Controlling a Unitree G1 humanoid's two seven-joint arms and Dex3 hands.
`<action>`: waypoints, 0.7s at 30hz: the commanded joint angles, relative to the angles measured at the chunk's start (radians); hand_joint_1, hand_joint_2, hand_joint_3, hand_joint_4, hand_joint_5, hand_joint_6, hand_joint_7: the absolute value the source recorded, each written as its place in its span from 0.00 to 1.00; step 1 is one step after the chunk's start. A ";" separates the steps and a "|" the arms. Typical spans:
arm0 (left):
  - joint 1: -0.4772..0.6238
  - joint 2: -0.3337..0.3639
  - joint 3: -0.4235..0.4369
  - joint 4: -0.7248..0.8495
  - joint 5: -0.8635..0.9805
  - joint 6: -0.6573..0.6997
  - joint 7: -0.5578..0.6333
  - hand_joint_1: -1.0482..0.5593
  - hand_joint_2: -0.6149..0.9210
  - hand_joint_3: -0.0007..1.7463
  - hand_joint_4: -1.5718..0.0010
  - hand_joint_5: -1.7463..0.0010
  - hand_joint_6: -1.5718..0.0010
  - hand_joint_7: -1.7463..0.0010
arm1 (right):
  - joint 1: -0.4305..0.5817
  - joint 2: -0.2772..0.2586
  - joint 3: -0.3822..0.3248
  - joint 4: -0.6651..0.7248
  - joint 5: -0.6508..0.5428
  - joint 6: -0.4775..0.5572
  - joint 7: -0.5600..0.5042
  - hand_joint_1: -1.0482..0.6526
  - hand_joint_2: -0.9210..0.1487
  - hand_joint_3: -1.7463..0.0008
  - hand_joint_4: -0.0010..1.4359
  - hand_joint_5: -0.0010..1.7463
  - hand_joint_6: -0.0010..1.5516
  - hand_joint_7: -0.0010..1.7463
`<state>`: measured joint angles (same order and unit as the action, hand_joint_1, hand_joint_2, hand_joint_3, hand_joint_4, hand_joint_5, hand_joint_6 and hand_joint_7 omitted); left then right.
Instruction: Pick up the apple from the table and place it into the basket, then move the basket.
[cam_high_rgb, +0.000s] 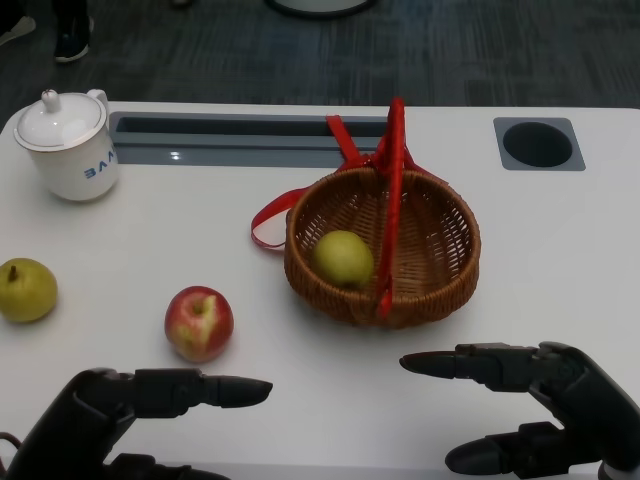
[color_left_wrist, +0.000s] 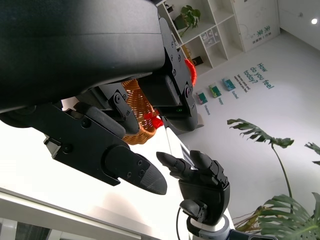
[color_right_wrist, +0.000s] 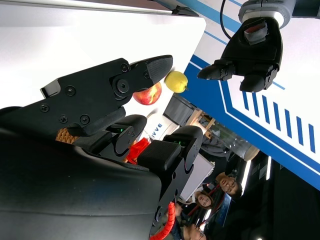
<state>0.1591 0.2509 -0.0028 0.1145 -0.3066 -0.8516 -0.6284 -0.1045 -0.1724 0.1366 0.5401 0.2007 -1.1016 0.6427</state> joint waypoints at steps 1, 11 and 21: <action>0.001 0.015 0.005 0.002 -0.008 -0.007 -0.006 0.45 0.92 0.00 0.41 1.00 0.45 1.00 | -0.001 -0.012 0.000 0.007 0.005 -0.010 0.000 0.38 0.12 1.00 0.50 0.00 0.43 0.00; -0.006 0.017 0.005 0.015 -0.017 -0.017 -0.015 0.44 0.92 0.00 0.41 1.00 0.45 1.00 | 0.000 -0.016 0.002 0.005 0.003 -0.007 0.000 0.38 0.11 1.00 0.50 0.00 0.43 0.00; 0.000 0.010 0.009 0.003 0.000 -0.020 0.002 0.44 0.91 0.00 0.41 1.00 0.45 1.00 | 0.000 -0.015 0.001 0.006 0.003 -0.013 -0.001 0.38 0.12 1.00 0.50 0.00 0.43 0.00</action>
<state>0.1562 0.2510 -0.0020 0.1225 -0.3141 -0.8567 -0.6311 -0.1045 -0.1726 0.1372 0.5465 0.1999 -1.1101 0.6435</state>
